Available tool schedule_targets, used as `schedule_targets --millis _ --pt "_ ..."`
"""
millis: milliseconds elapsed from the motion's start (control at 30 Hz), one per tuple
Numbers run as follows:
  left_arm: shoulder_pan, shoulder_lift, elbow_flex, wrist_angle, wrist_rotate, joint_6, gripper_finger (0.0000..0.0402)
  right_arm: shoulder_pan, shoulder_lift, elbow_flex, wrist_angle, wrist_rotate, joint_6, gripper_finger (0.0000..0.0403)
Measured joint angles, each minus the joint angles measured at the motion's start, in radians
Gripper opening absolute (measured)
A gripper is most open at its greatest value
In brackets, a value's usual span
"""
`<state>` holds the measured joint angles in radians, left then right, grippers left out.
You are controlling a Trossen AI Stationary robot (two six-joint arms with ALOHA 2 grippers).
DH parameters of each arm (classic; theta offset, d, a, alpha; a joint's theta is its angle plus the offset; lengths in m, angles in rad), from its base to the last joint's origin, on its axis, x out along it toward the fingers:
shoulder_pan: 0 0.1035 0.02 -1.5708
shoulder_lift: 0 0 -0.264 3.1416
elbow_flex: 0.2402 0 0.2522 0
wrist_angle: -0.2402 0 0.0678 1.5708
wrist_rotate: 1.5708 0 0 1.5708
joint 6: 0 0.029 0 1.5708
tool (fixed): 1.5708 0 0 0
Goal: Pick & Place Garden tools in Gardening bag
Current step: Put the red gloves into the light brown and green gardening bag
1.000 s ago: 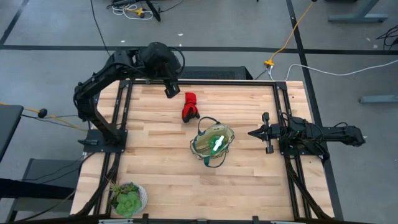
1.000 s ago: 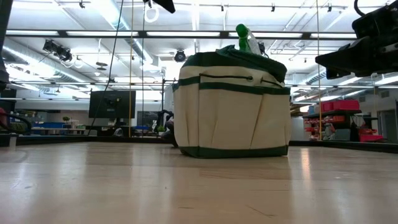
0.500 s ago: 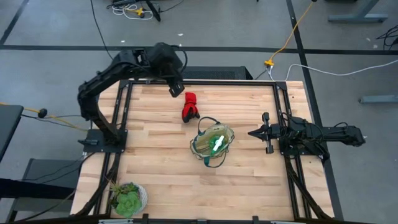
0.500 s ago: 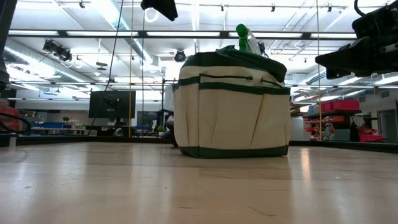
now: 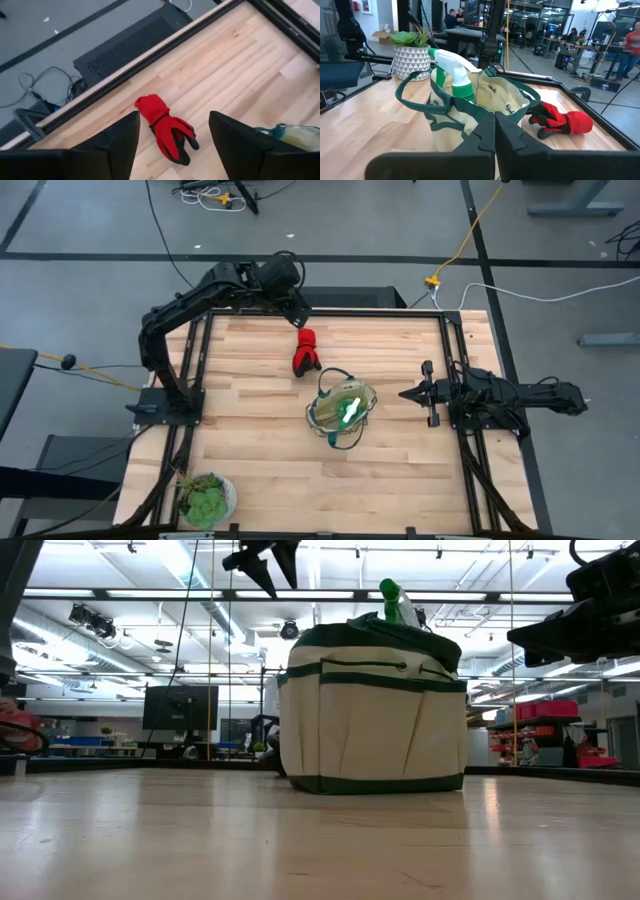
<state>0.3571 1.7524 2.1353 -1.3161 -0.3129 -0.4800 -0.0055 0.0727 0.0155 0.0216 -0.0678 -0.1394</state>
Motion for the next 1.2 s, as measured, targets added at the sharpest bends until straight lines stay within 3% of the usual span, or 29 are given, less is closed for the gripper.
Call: schedule_targets --millis 700,1200 --pt "-0.014 0.052 0.0 -0.063 0.016 -0.065 0.0257 0.0 0.0 0.0 0.0 0.0 0.0 0.0002" --pt "-0.049 0.173 0.0 -0.093 0.183 -0.298 0.0257 0.0 0.0 0.0 0.0 0.0 0.0 0.0002"
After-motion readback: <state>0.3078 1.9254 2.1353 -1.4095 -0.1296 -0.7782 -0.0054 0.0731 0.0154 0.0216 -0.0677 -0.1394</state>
